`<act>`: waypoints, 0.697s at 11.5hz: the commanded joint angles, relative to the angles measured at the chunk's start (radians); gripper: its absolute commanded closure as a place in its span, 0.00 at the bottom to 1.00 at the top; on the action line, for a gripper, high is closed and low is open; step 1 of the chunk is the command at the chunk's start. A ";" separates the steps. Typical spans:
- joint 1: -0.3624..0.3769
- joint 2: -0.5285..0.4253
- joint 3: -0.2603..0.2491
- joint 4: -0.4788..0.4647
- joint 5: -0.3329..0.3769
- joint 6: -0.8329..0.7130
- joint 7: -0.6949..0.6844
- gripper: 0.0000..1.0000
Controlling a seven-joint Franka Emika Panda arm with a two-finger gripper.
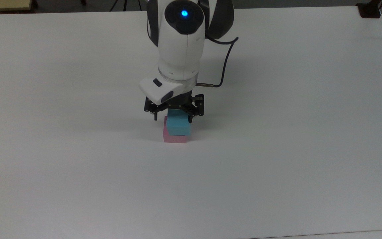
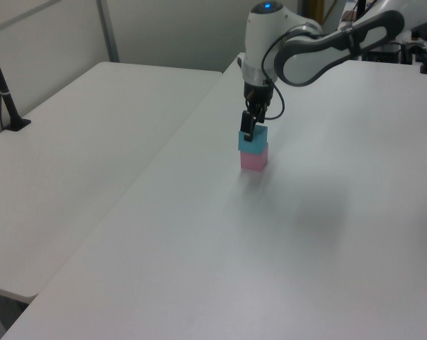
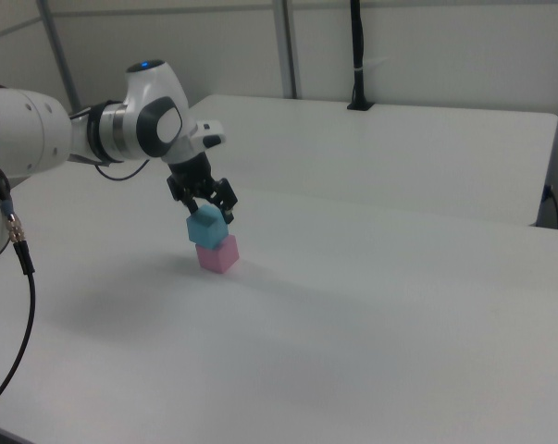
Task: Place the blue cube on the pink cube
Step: 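Open the gripper and raise it away from the stack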
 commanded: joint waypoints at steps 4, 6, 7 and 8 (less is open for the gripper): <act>-0.067 -0.247 -0.011 0.066 0.121 -0.393 0.021 0.00; -0.114 -0.333 -0.017 0.060 0.136 -0.468 0.013 0.00; -0.159 -0.382 -0.020 0.049 0.156 -0.505 0.000 0.00; -0.187 -0.411 -0.022 0.048 0.159 -0.538 -0.020 0.00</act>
